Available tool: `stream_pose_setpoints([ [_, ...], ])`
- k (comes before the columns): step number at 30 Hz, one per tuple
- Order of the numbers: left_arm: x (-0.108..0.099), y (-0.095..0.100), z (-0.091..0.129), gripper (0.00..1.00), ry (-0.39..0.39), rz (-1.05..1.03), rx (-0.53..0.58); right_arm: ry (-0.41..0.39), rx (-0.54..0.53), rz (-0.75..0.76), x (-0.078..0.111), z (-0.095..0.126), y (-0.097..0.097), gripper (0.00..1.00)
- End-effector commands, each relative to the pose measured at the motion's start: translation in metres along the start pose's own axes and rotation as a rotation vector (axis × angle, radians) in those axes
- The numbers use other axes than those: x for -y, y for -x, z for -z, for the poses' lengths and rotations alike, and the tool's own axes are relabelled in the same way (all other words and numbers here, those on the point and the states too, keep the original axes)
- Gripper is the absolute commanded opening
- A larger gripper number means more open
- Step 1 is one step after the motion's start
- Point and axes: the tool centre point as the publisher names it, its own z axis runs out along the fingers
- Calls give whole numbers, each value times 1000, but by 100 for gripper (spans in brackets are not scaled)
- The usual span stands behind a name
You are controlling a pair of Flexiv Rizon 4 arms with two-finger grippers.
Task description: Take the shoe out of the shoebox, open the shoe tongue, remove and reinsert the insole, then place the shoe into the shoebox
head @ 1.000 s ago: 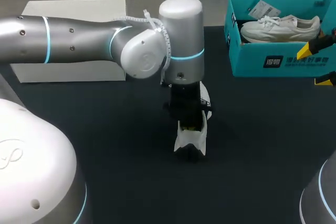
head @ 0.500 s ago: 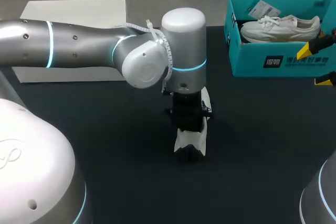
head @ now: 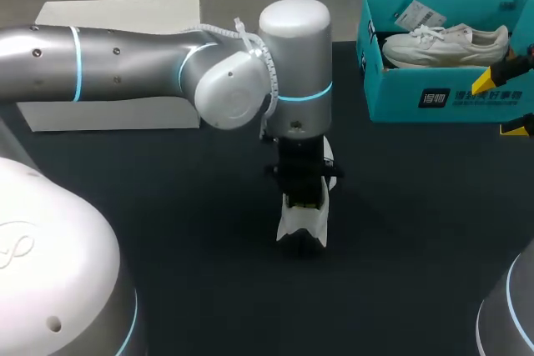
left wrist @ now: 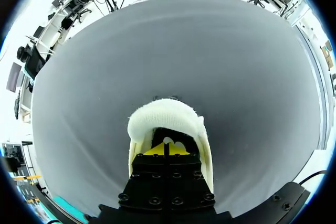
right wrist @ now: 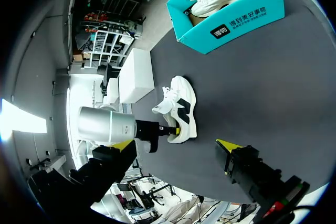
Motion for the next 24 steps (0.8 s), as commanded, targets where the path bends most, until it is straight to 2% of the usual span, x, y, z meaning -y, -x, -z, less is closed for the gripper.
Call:
stream_pose_setpoints([
  [1,0,-2,-3,0,-18,-2,23,0,1,-1,0,-1,0,100],
  [4,-1,2,-13,0,-41,-3,30,0,1,-1,0,-1,0,100],
  [7,-5,4,-23,0,-28,-4,20,0,1,-1,0,-1,0,100],
  [13,-9,1,-28,0,-21,14,10,0,1,-1,0,-1,0,100],
  [17,-10,-4,-19,0,-7,29,25,0,1,-1,0,-1,0,100],
  [21,-12,-7,-4,0,49,28,29,0,1,-1,0,-1,0,100],
  [24,-16,-11,1,0,64,33,14,0,1,-1,0,-1,0,100],
])
